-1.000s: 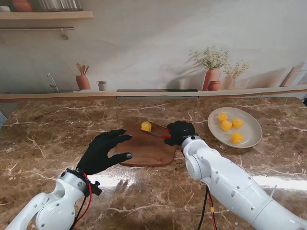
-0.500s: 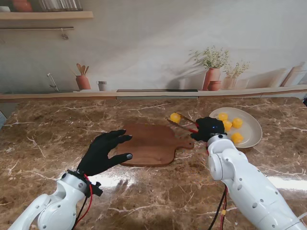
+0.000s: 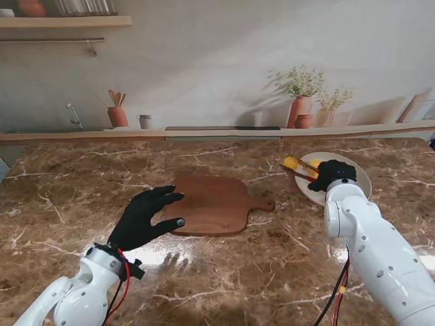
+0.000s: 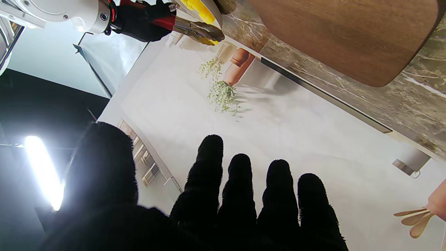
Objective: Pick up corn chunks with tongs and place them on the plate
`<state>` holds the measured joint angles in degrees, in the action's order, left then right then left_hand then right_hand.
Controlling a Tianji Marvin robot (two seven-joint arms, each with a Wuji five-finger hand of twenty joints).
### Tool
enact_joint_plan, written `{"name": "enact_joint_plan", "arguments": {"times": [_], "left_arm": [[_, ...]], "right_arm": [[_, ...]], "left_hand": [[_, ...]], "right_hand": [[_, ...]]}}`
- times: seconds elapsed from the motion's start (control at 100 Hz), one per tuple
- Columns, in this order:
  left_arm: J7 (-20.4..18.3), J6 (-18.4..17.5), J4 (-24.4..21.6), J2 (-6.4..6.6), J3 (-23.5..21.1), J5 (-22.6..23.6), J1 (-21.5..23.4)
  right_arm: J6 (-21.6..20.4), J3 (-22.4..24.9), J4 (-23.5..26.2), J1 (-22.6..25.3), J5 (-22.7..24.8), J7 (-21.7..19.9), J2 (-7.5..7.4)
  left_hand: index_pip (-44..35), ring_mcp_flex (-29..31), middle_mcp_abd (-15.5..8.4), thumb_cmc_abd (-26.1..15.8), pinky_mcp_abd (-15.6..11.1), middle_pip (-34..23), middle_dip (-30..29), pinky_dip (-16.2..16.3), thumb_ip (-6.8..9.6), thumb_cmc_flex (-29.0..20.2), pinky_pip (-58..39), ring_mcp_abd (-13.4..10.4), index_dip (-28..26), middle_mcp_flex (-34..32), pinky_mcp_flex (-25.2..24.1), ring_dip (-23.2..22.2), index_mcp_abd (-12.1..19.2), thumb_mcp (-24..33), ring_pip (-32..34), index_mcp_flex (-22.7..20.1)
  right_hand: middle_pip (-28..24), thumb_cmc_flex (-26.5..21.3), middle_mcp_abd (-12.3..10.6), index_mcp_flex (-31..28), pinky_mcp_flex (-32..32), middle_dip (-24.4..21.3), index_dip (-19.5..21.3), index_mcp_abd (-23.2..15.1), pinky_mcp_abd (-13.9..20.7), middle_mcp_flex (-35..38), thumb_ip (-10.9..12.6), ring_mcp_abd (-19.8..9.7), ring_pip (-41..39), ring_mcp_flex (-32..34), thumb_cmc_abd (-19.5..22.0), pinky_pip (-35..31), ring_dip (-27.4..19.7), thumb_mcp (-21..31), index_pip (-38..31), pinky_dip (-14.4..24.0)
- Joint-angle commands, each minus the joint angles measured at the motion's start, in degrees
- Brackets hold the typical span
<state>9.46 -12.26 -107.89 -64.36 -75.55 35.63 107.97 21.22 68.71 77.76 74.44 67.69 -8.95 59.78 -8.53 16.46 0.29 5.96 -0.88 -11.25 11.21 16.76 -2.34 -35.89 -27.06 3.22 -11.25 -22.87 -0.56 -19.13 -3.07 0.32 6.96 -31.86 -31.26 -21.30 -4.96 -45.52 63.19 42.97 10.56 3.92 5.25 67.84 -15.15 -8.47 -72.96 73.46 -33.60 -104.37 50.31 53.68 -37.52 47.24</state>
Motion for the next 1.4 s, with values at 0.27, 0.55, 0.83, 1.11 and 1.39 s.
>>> {"name": "enact_joint_plan", "arguments": {"times": [0.27, 0.55, 0.83, 1.11, 1.39], "left_arm": [[0.1, 0.0, 0.4, -0.09, -0.3, 0.1, 1.0], [0.7, -0.2, 0.8, -0.15, 0.3, 0.2, 0.7], [0.9, -0.6, 0.8, -0.17, -0.1, 0.4, 0.9], [1.4, -1.0, 1.1, -0.25, 0.1, 0.3, 1.0], [2.1, -1.7, 1.6, -0.35, 0.1, 0.4, 1.0]], "right_arm": [[3.7, 3.4, -0.5, 1.7, -0.6, -1.8, -0.56], [4.0, 4.7, 0.8, 3.8, -1.5, -0.8, -0.33], [3.7, 6.5, 6.1, 8.6, -2.2, 2.2, 0.37], [-6.9, 8.0, 13.4, 18.4, -9.5, 10.6, 1.75], [-16.7, 4.4, 17.4, 26.3, -12.0, 17.4, 2.37]], "left_hand": [[0.3, -0.7, -0.5, -1.5, -0.4, 1.3, -0.8, 0.2, 1.06, -0.2, 2.3, -2.3, -0.4, 0.4, -0.8, 0.8, 1.6, -1.5, -1.4, 0.4], [0.3, -0.7, -0.5, -1.4, -0.6, 1.2, -0.8, 0.2, 1.08, -0.2, 2.4, -2.3, -0.4, 0.4, -0.8, 0.7, 1.6, -1.5, -1.4, 0.4], [0.3, -0.7, -0.6, -1.3, -0.5, 1.2, -0.8, 0.2, 1.08, -0.2, 2.4, -2.4, -0.4, 0.4, -0.8, 0.7, 1.7, -1.5, -1.4, 0.4], [0.3, -0.8, -0.5, -1.4, -0.4, 1.3, -0.8, 0.3, 1.08, -0.3, 2.4, -2.4, -0.4, 0.6, -0.8, 0.8, 1.6, -1.5, -1.5, 0.5], [0.4, -0.9, -0.5, -1.5, -0.5, 1.3, -0.8, 0.3, 1.07, -0.2, 2.5, -2.4, -0.4, 0.6, -0.8, 0.8, 1.5, -1.5, -1.5, 0.6]], "right_hand": [[0.2, -5.6, -0.2, -2.7, 2.2, 0.1, -1.4, -8.5, 3.1, 2.0, -0.6, 0.3, -1.3, 2.3, 7.2, -6.5, 0.5, 6.5, -2.4, -1.4], [-0.1, 1.8, 1.5, -1.4, 3.2, -1.2, 5.3, -0.8, 8.1, -2.1, 6.4, -2.1, 0.1, 2.4, 3.4, -5.0, 0.3, 2.4, 10.6, -2.2], [-1.2, 2.8, 1.3, -1.9, 3.1, -1.1, 6.5, -1.5, 7.6, -2.0, 6.8, -1.6, -0.2, 2.3, 4.1, -5.1, 0.3, 4.4, 10.3, -2.2], [-1.5, 2.4, 1.4, -2.3, 1.8, -1.1, 7.0, -1.7, 6.7, -1.9, 6.8, -1.0, 0.7, 2.4, 3.9, -5.0, -0.1, 4.6, 10.3, -2.1], [-1.6, 2.9, 1.2, -2.4, 1.7, -1.0, 7.3, -1.9, 6.5, -1.8, 6.7, -1.0, 1.0, 2.3, 4.2, -4.9, 0.0, 4.7, 10.3, -2.1]]}}
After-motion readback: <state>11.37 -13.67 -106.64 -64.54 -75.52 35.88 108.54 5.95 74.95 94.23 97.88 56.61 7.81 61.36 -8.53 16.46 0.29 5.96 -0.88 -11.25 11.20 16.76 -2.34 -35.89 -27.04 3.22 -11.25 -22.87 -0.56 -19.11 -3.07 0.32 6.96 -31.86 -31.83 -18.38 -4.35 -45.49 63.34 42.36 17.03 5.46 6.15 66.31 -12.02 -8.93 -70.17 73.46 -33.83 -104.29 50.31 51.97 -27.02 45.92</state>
